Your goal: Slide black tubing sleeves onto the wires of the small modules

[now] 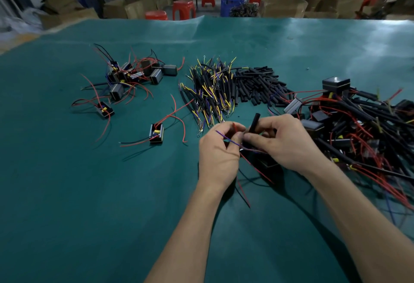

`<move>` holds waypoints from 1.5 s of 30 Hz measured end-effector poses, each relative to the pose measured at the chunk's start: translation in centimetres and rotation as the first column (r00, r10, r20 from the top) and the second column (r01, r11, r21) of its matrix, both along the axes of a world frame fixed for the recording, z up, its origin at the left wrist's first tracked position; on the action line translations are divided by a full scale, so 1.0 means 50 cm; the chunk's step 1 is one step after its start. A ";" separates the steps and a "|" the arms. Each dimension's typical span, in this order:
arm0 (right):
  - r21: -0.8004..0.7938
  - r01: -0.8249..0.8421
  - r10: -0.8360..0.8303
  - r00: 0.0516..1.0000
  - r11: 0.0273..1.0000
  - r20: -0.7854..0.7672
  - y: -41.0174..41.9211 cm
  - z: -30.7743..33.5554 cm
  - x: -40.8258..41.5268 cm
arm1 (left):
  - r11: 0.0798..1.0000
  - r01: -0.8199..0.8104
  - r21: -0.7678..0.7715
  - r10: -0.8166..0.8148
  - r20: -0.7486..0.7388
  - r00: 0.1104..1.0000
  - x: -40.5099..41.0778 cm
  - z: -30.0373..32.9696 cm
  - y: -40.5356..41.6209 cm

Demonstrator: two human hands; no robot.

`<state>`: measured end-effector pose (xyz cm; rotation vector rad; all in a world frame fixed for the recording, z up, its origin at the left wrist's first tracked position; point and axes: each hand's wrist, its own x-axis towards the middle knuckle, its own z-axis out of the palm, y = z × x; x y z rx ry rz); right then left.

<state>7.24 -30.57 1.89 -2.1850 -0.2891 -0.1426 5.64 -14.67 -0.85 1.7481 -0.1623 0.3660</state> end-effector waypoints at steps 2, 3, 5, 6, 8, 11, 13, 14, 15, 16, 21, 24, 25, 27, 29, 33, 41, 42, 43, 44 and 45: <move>-0.054 0.009 -0.009 1.000 0.999 -0.001 -0.002 0.005 -0.004 | 0.999 -0.025 0.023 0.025 -0.016 1.000 0.001 -0.004 -0.001; -0.086 0.015 -0.015 1.000 0.996 0.007 -0.002 0.009 -0.006 | 0.999 -0.032 0.030 0.033 -0.019 0.999 0.001 -0.005 -0.002; -0.156 0.027 -0.022 0.999 0.987 0.031 0.000 0.020 -0.010 | 0.999 -0.025 0.037 0.026 -0.022 0.999 0.001 -0.005 -0.003; -0.188 0.031 -0.024 0.999 0.982 0.045 0.002 0.025 -0.013 | 0.999 -0.021 0.043 0.021 -0.014 1.000 0.001 -0.004 -0.004; -0.242 0.036 -0.020 0.997 0.970 0.070 0.007 0.033 -0.018 | 0.999 -0.028 0.034 0.027 0.017 0.999 -0.001 -0.003 -0.004; -0.283 0.041 -0.011 0.994 0.958 0.107 0.014 0.037 -0.024 | 0.999 -0.018 -0.028 0.019 0.029 0.999 0.000 -0.004 -0.005; -0.324 0.064 -0.018 0.990 0.944 0.142 0.018 0.035 -0.026 | 0.999 0.015 -0.040 -0.014 0.028 1.000 0.001 -0.005 -0.004; -0.360 0.078 -0.019 0.986 0.930 0.163 0.020 0.034 -0.026 | 0.999 0.025 -0.036 -0.024 0.035 0.999 0.001 -0.006 -0.005; -0.395 0.086 -0.014 0.983 0.915 0.182 0.022 0.033 -0.027 | 0.999 0.028 -0.038 -0.026 0.044 0.999 0.002 -0.007 -0.005; -0.415 0.088 -0.006 0.981 0.906 0.194 0.024 0.033 -0.027 | 0.999 0.022 -0.044 -0.020 0.052 0.998 0.003 -0.007 -0.005; -0.399 0.056 0.018 0.984 0.915 0.180 0.035 0.032 -0.032 | 1.000 -0.016 0.001 0.015 0.115 0.993 0.006 -0.007 -0.007; -0.336 0.089 -0.054 0.992 0.938 0.110 0.027 0.037 -0.030 | 0.999 -0.012 0.030 0.008 0.136 0.991 0.008 -0.008 -0.009; -0.287 0.128 -0.101 0.989 0.949 0.107 0.022 0.039 -0.028 | 0.999 -0.018 0.036 0.014 0.124 0.992 0.010 -0.010 -0.011; -0.111 0.204 -0.189 0.973 0.973 0.129 0.020 0.044 -0.026 | 0.999 -0.025 0.035 0.022 0.096 0.995 0.011 -0.012 -0.013; 0.057 0.207 -0.213 0.968 0.977 0.134 0.024 0.050 -0.028 | 0.999 0.004 0.040 -0.009 0.107 0.994 0.009 -0.012 -0.015; 0.054 0.131 -0.138 0.977 0.990 0.162 0.020 0.053 -0.031 | 0.998 0.041 0.057 -0.048 0.133 0.990 0.008 -0.012 -0.014; -0.020 0.099 -0.098 0.993 0.995 0.064 0.016 0.047 -0.026 | 0.986 0.066 0.151 -0.071 0.027 0.997 0.003 -0.008 -0.008; 0.056 0.101 -0.104 0.994 0.993 0.045 0.017 0.045 -0.025 | 0.989 0.069 0.128 -0.071 0.008 0.997 0.003 -0.009 -0.008; 0.189 0.109 -0.115 0.993 0.976 0.023 0.017 0.047 -0.024 | 0.992 0.067 0.107 -0.067 -0.005 0.998 0.003 -0.011 -0.009; 0.351 0.125 -0.135 0.991 0.928 0.003 0.016 0.054 -0.023 | 0.994 0.062 0.093 -0.061 -0.015 0.998 0.004 -0.014 -0.009; 0.499 0.144 -0.158 0.987 0.854 -0.015 0.012 0.063 -0.023 | 0.995 0.057 0.081 -0.054 -0.029 0.998 0.005 -0.016 -0.011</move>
